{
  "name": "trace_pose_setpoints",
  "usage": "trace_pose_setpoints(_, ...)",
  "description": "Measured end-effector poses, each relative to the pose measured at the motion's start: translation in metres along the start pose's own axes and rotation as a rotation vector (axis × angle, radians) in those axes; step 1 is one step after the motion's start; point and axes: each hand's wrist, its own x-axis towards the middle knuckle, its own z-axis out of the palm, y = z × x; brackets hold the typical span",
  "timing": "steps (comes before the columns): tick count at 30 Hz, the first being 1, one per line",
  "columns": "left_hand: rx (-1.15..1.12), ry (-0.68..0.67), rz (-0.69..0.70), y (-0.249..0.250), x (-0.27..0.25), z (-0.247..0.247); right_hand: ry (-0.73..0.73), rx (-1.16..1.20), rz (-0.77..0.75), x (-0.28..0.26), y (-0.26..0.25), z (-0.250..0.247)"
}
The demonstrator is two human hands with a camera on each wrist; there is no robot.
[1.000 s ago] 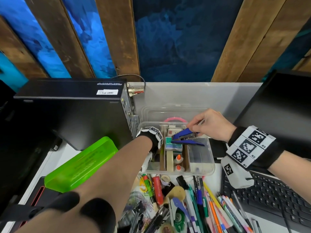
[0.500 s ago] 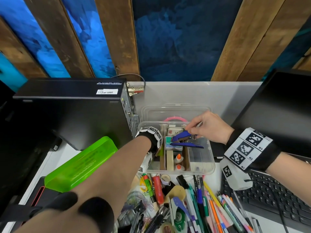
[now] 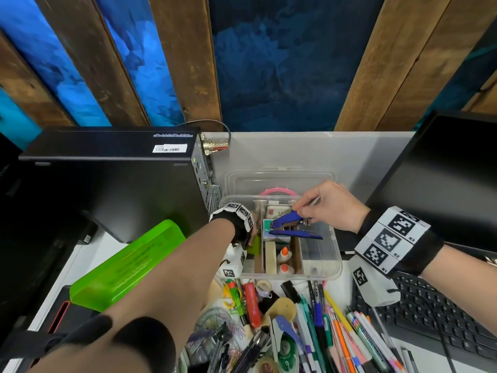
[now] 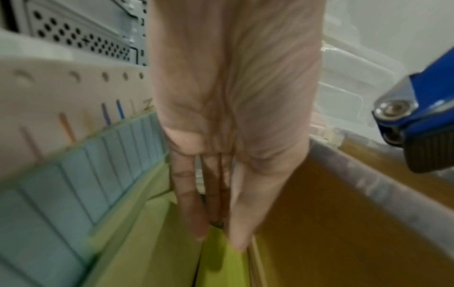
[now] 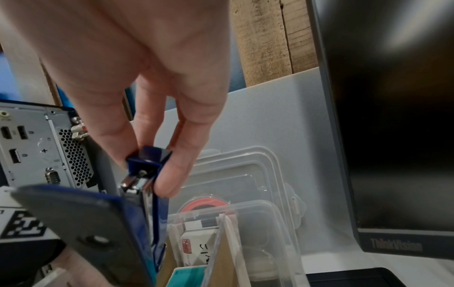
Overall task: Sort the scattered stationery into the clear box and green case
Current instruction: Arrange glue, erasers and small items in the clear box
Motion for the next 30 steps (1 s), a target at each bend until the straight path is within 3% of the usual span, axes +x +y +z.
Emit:
trace_pose_setpoints(1,0.008,0.000,-0.002,-0.006,0.023,0.008,-0.003,0.003,0.000,0.000,0.001,0.000)
trace_pose_setpoints(7,0.139,-0.200,0.028,-0.003,0.019,0.009,-0.015,-0.023,0.010,0.001,0.005,0.004)
trace_pose_setpoints(9,0.161,-0.182,-0.007,0.024,-0.079,-0.016,-0.022,-0.025,0.007,0.000,0.005,0.005)
trace_pose_setpoints(12,0.204,-0.078,-0.043,0.030,-0.091,-0.016,-0.031,-0.017,0.006,-0.001,0.005,0.004)
trace_pose_setpoints(19,0.168,-0.055,-0.037,0.019,-0.072,-0.009,-0.031,-0.016,0.011,-0.001,0.004,0.003)
trace_pose_setpoints(22,0.053,0.055,-0.018,-0.010,0.010,0.005,-0.031,-0.006,0.009,0.000,0.003,0.004)
trace_pose_setpoints(25,0.000,-0.034,0.064,-0.017,0.040,0.013,-0.021,0.016,-0.003,0.001,-0.002,0.008)
trace_pose_setpoints(27,0.015,-0.048,0.114,-0.019,0.035,0.006,-0.003,0.037,-0.010,0.004,-0.006,0.013)
trace_pose_setpoints(30,0.030,-0.005,0.107,-0.014,-0.018,-0.015,0.026,0.093,0.000,0.010,-0.016,0.022)
